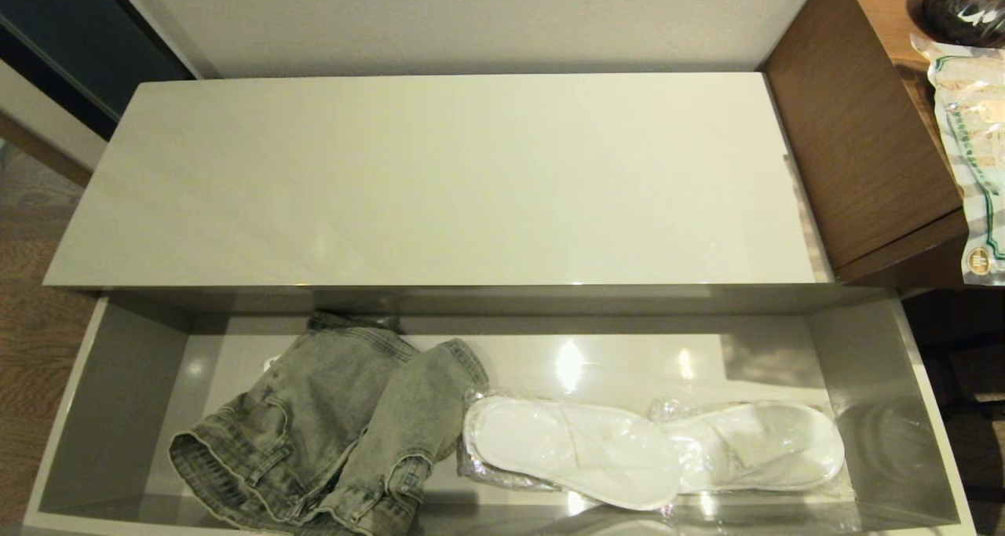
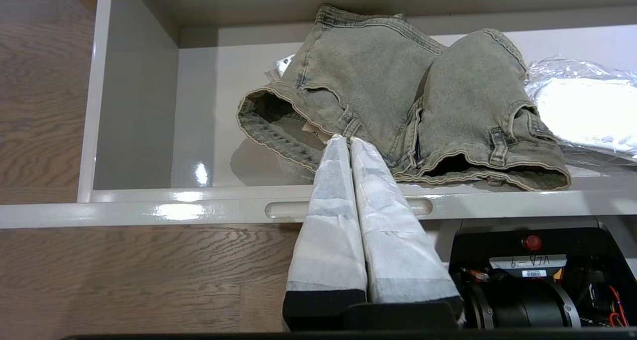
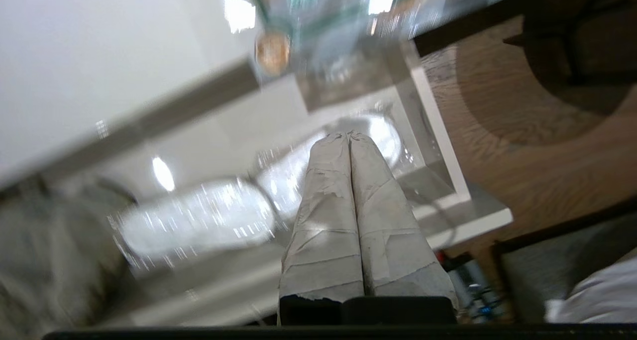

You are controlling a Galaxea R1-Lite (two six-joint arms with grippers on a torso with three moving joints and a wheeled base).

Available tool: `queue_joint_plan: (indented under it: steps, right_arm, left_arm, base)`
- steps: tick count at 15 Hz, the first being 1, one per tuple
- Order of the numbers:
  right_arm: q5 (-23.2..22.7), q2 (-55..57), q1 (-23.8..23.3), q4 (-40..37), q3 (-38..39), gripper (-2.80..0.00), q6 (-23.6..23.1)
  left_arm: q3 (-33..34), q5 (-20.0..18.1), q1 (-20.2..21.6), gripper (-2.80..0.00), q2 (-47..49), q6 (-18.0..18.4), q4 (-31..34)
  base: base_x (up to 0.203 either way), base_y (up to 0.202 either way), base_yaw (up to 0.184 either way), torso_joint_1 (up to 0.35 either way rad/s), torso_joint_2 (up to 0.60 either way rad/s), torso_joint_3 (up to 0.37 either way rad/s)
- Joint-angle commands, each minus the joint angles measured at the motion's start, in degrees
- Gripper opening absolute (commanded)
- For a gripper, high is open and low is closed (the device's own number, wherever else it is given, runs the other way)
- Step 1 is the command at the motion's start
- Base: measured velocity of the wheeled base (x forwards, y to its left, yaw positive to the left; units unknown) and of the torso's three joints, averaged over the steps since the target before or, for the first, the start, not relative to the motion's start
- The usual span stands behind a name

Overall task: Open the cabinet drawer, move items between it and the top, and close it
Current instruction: Open the drawer

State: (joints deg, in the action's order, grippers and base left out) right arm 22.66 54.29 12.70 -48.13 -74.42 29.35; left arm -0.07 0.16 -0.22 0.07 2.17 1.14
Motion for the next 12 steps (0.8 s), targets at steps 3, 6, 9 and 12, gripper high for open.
queue_joint_plan:
  steps: [3, 6, 9, 12]
  right_arm:
    - [-1.2, 14.7, -17.3, 0.5, -9.5, -2.8, 3.1]
    - [-7.4, 17.1, -25.2, 4.5, -9.9, -2.8, -2.8]
    - [-8.8, 18.6, -27.9, 7.8, -10.1, -2.8, -4.7]
    - [-5.9, 21.6, -34.1, 9.3, -10.4, -2.8, -5.1]
  left_arm:
    - [0.0, 0.0, 0.0, -2.8, 0.0, 0.0, 0.0]
    - [0.0, 0.0, 0.0, -2.8, 0.0, 0.0, 0.0]
    - [0.1, 0.0, 0.0, -2.8, 0.0, 0.0, 0.0]
    - [0.1, 0.0, 0.0, -2.8, 0.0, 0.0, 0.0]
  base:
    - [0.0, 0.0, 0.0, 0.0, 0.0, 0.0]
    - [0.0, 0.0, 0.0, 0.0, 0.0, 0.0]
    - [0.0, 0.0, 0.0, 0.0, 0.0, 0.0]
    - [0.0, 0.0, 0.0, 0.0, 0.0, 0.0]
